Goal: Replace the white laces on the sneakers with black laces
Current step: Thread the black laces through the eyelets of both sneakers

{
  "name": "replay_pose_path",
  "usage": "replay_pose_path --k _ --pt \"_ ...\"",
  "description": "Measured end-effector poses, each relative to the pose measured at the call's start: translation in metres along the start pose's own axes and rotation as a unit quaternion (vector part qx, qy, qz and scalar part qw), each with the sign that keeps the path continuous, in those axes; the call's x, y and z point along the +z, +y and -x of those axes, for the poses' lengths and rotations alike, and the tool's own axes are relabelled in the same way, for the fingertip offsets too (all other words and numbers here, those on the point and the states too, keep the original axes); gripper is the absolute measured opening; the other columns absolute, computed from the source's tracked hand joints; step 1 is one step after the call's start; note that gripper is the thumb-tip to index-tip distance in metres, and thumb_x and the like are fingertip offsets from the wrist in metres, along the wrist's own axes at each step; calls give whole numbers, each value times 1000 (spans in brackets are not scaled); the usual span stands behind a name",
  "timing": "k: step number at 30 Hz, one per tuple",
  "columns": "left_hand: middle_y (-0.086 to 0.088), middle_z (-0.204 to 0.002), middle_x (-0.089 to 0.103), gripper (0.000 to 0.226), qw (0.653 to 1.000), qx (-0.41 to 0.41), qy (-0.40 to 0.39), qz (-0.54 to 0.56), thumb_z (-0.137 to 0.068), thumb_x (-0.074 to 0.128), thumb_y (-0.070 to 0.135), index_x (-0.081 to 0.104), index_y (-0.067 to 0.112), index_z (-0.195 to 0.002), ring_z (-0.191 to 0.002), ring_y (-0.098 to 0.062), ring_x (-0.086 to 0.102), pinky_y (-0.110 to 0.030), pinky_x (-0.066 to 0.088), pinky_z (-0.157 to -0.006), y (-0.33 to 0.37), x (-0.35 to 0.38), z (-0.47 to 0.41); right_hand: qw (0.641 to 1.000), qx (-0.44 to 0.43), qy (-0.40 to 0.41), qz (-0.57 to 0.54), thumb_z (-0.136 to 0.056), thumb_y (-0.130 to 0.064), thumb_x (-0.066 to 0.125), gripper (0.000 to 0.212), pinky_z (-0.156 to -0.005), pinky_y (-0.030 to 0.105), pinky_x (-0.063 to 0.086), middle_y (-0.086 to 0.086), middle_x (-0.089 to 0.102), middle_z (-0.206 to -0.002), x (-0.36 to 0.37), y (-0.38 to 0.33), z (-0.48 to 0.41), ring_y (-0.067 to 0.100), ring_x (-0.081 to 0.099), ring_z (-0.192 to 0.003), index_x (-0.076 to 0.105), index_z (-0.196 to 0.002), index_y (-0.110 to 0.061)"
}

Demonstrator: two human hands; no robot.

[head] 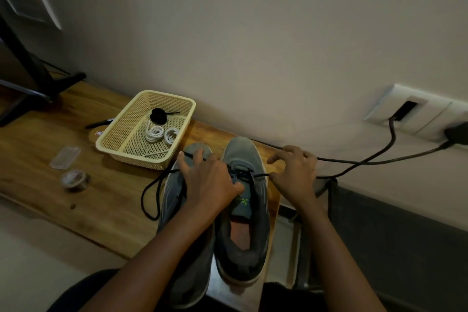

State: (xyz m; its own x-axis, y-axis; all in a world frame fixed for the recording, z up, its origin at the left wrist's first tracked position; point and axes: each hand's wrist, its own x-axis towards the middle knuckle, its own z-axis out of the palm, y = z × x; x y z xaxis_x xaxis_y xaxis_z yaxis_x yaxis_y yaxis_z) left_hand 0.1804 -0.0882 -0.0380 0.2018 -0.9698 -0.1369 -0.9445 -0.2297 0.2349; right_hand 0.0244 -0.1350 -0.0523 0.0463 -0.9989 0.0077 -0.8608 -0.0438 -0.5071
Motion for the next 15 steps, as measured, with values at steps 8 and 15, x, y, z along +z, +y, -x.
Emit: replay_pose_path --k 8,15 --pt "9 -141 45 30 1000 4 -1 -1 -79 60 48 70 22 -88 -142 -21 15 -57 -3 -111 2 4 -1 997 -26 -68 29 -82 -32 69 8 -104 42 20 -9 43 -138 6 -2 2 24 16 -135 71 -88 -27" --pt "11 -139 47 32 1000 1 8 -5 -79 60 49 70 21 -90 -142 -20 16 -56 -2 -111 2 5 -1 998 56 22 29 -85 -28 66 8 -94 38 25 -7 54 -123 14 0 -1 23 31 -122 71 -86 -22"
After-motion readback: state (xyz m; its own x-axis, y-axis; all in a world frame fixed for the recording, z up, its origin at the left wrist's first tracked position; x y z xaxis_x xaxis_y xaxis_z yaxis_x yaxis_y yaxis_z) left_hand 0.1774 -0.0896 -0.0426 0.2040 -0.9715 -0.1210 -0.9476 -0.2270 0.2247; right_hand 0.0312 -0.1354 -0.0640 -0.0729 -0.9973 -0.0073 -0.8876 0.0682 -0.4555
